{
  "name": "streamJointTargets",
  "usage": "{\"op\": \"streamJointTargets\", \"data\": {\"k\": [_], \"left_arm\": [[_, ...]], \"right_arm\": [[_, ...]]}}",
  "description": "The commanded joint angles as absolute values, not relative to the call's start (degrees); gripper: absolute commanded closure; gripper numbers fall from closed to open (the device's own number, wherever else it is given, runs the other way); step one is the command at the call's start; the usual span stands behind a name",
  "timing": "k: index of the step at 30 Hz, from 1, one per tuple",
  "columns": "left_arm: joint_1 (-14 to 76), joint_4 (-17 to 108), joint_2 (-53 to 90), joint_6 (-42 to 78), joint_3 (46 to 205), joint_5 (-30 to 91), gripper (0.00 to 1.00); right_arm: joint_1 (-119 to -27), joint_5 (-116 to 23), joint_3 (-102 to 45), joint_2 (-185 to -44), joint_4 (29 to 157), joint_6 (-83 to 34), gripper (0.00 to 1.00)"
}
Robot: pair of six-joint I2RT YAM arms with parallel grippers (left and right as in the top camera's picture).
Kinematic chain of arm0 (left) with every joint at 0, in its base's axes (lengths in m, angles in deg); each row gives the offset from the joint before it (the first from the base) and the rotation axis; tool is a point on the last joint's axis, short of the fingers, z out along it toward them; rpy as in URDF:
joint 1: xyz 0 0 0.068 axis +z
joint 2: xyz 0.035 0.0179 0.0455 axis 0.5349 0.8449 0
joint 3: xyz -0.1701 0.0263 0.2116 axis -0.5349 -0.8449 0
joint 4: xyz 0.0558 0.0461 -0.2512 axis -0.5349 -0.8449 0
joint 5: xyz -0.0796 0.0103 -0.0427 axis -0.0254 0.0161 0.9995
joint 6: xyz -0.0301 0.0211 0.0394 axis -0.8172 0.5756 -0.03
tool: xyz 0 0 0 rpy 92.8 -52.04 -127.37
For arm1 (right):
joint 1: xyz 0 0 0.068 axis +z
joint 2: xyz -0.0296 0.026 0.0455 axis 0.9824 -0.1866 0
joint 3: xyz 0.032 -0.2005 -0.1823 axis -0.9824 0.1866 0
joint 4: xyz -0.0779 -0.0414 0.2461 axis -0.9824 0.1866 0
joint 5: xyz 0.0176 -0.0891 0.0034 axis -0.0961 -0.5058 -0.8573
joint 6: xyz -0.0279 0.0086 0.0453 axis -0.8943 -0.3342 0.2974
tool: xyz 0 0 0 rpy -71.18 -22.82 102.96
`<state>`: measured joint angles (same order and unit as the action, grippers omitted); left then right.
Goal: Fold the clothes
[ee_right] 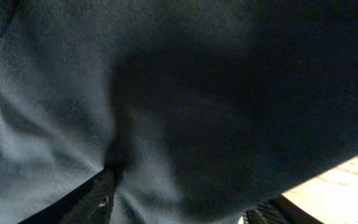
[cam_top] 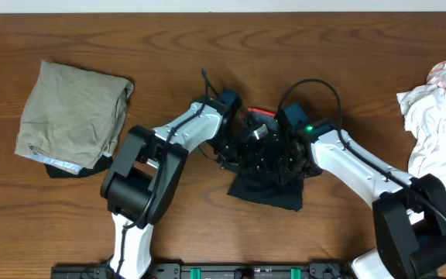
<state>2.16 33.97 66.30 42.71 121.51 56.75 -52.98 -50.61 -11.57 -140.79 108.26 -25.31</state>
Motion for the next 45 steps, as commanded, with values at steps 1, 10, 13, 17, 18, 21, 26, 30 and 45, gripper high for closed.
{"op": "streamJointTargets", "data": {"k": [1, 10, 13, 17, 18, 21, 26, 30, 45], "left_arm": [[1.6, 35.1, 67.3, 43.0, 120.2, 58.9, 0.30], [1.6, 39.6, 67.3, 42.9, 117.9, 58.9, 0.60], [1.6, 39.7, 67.3, 42.9, 117.9, 58.9, 0.78], [1.6, 39.3, 67.3, 42.2, 117.9, 58.9, 0.94], [1.6, 39.2, 67.3, 41.2, 117.9, 58.9, 0.94], [2.3, 39.2, 67.3, 40.5, 117.9, 58.7, 0.94], [6.3, 35.7, 67.3, 37.7, 119.0, 50.1, 0.94], [12.5, 28.9, 67.3, 37.5, 121.6, 43.1, 0.94], [21.1, 19.8, 67.3, 37.6, 125.3, 38.4, 0.94]], "right_arm": [[-53.7, -49.9, -11.2, -141.5, 108.1, -25.8, 0.38], [-53.7, -49.7, -11.2, -141.5, 107.6, -25.5, 0.38], [-53.7, -49.7, -11.2, -141.5, 107.6, -25.5, 0.38], [-53.7, -48.2, -11.2, -141.5, 107.7, -25.6, 0.38], [-53.7, -47.6, -11.2, -141.5, 107.7, -25.6, 0.38], [-53.9, -48.0, -11.8, -141.5, 107.7, -25.6, 0.38], [-56.4, -48.3, -16.6, -139.6, 112.5, -26.3, 0.34], [-59.7, -48.3, -23.3, -136.3, 120.2, -29.3, 0.32], [-64.7, -48.3, -30.8, -129.1, 128.5, -31.9, 0.30]]}}
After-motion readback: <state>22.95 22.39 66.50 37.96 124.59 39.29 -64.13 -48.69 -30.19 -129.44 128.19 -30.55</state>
